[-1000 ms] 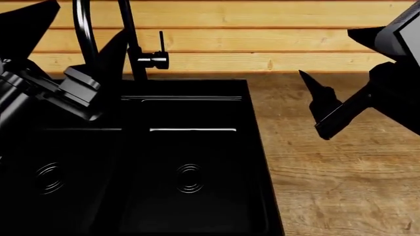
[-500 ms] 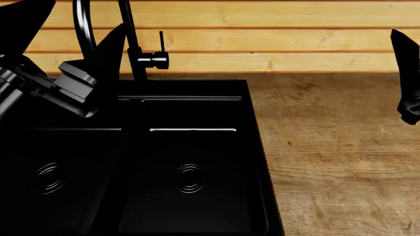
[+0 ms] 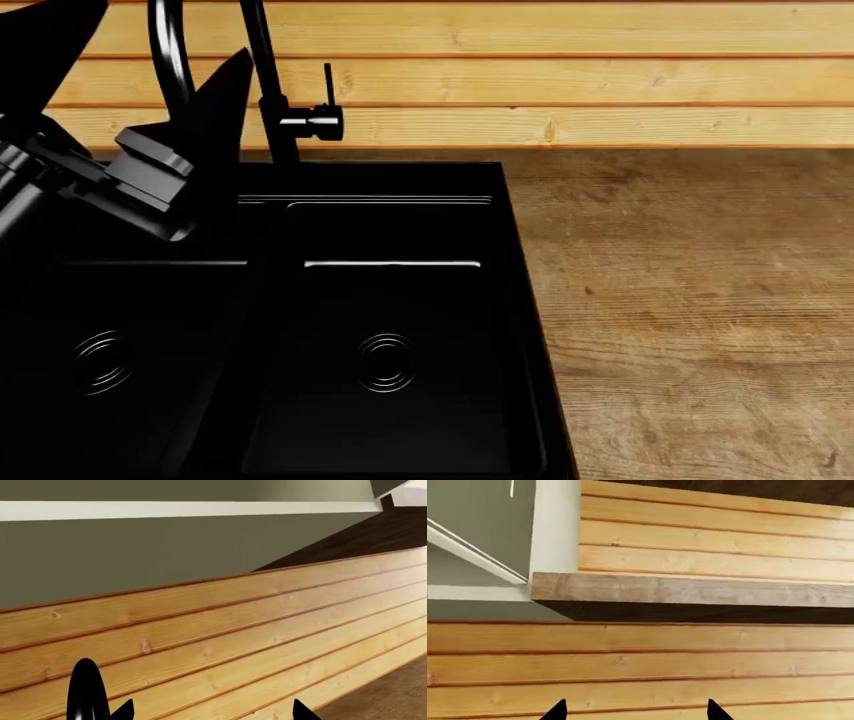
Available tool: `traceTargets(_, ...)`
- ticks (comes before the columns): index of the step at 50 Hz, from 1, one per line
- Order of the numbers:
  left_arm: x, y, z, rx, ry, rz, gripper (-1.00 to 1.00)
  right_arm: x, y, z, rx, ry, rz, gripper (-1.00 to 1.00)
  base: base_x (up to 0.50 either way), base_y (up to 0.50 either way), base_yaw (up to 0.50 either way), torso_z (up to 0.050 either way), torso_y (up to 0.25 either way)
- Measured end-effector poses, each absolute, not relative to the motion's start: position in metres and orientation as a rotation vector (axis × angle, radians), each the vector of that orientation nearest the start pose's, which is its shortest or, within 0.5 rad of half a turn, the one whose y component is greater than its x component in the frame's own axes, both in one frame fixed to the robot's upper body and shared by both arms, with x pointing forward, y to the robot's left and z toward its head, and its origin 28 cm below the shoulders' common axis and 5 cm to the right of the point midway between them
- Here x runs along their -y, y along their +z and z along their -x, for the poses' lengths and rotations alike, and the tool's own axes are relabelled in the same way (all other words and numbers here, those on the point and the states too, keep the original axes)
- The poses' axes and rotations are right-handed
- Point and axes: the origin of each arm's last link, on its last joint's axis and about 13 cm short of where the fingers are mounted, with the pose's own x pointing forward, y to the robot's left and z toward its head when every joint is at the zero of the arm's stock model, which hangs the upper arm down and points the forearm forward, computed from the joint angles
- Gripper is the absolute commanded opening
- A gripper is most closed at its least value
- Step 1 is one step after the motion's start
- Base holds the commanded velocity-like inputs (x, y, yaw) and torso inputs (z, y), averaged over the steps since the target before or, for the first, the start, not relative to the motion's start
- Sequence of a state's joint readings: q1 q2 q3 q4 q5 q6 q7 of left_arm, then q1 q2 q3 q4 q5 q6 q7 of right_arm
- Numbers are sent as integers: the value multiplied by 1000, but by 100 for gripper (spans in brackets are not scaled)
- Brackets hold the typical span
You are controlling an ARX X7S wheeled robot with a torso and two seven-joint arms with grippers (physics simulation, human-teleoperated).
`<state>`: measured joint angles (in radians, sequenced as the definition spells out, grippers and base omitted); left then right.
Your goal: Pick the broccoli, avocado from the counter and place them in the cabinet. Then close the cabinet.
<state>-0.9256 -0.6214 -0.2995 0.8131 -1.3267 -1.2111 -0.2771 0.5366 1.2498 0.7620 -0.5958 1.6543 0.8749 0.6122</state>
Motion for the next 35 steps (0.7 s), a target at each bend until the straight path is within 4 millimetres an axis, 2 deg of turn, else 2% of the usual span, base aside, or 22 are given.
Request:
traceTargets(13,-267,311,-190,443,-437,-126,100,258,371,-113,604,-247,-77,100,0,0,0,0,0)
traceTargets(35,-267,313,-189,447,-438,-128,100,262,411,-101,819,-244,-180,100,0,0,0,0,0)
